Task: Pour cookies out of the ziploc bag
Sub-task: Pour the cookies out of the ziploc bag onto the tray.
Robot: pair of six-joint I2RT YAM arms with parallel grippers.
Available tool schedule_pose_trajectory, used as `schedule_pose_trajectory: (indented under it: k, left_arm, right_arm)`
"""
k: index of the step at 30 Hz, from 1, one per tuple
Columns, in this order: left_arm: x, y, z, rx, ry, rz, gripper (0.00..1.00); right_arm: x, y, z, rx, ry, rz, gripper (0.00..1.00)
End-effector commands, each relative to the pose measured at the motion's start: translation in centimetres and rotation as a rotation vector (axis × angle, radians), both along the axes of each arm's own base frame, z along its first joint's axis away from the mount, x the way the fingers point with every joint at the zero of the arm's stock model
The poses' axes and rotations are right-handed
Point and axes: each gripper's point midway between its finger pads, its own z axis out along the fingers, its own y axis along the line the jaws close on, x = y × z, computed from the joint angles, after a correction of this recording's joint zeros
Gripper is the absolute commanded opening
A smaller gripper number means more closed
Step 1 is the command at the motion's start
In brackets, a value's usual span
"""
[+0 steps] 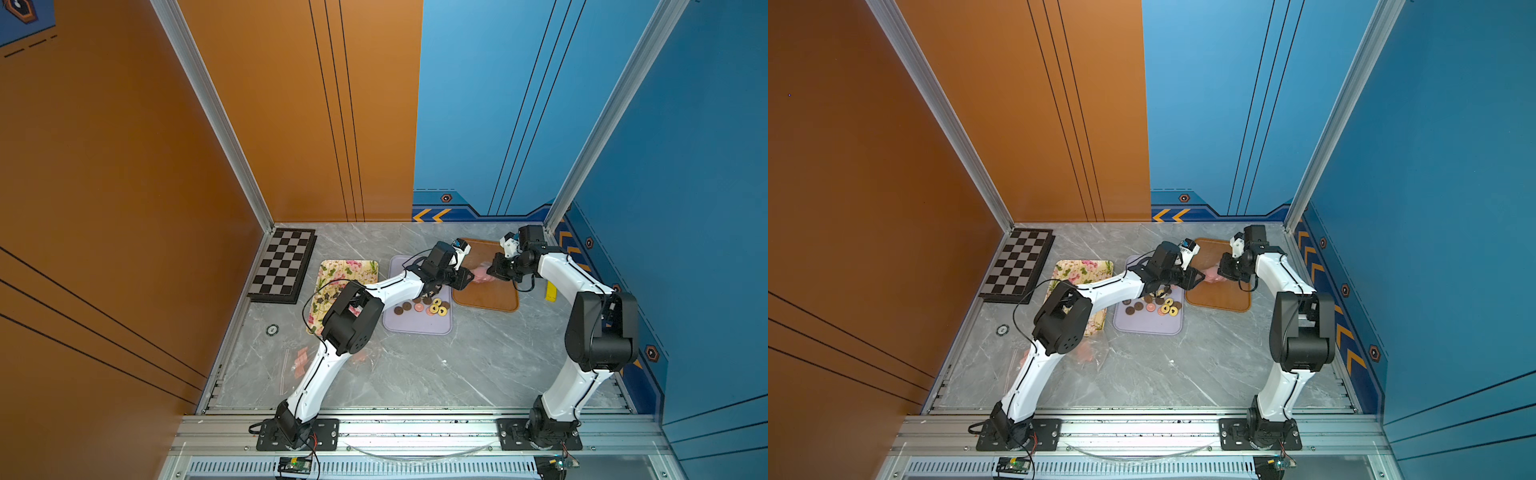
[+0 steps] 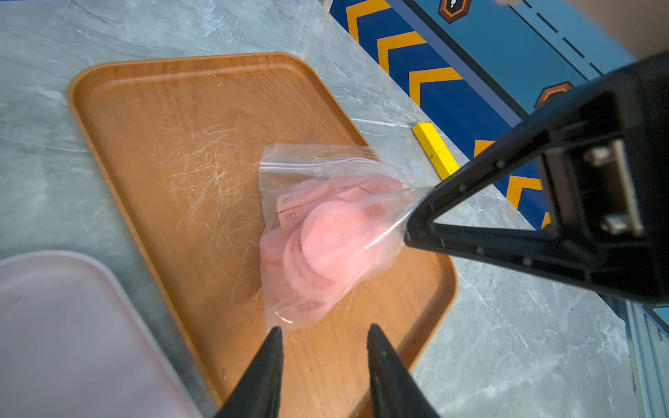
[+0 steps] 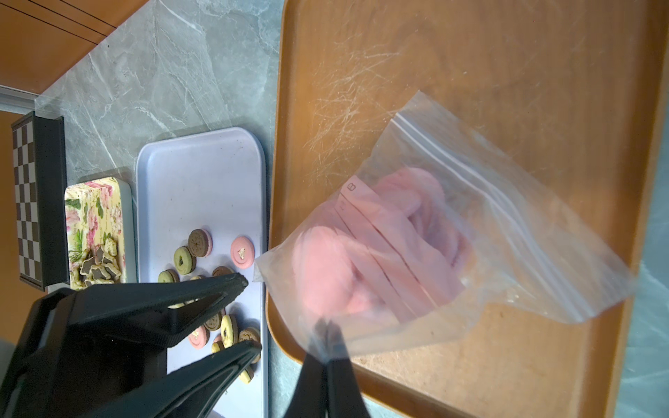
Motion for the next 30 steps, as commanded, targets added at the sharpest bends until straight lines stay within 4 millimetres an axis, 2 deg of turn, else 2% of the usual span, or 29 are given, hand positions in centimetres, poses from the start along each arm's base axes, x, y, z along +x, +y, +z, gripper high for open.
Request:
schedule_pose_trajectory:
  k: [1, 7, 12, 19, 27, 30]
  left_arm:
    - [1.0, 0.0, -1.0, 0.008, 0.006, -0.008, 0.41]
    - [1.0, -0.4, -1.8, 0.004, 0.02, -0.02, 0.41]
    - [1.0, -0.6, -2.0, -0.002, 0.028, -0.034, 0.36]
    - [1.2, -1.0, -2.1, -0.016, 0.034, -0.031, 0.36]
    - [1.4, -0.9, -3.4, -0.01, 0.053, -0.03, 0.37]
    - [1.5, -0.7, -3.4, -0.01, 0.054, -0.03, 0.3]
  right_arm:
    - [0.1, 0.1, 2.0, 0.013, -0.044, 0.014, 0.0]
    - [0.1, 0.1, 2.1, 0.014, -0.046, 0.016, 0.0]
    - [0.2, 0.2, 2.1, 0.016, -0.047, 0.02, 0.0]
    - [0.2, 0.3, 2.0, 0.019, -0.045, 0.023, 0.0]
    - [0.2, 0.3, 2.0, 0.021, -0.045, 0.023, 0.0]
    - [0.2, 0.3, 2.0, 0.02, -0.045, 0.024, 0.0]
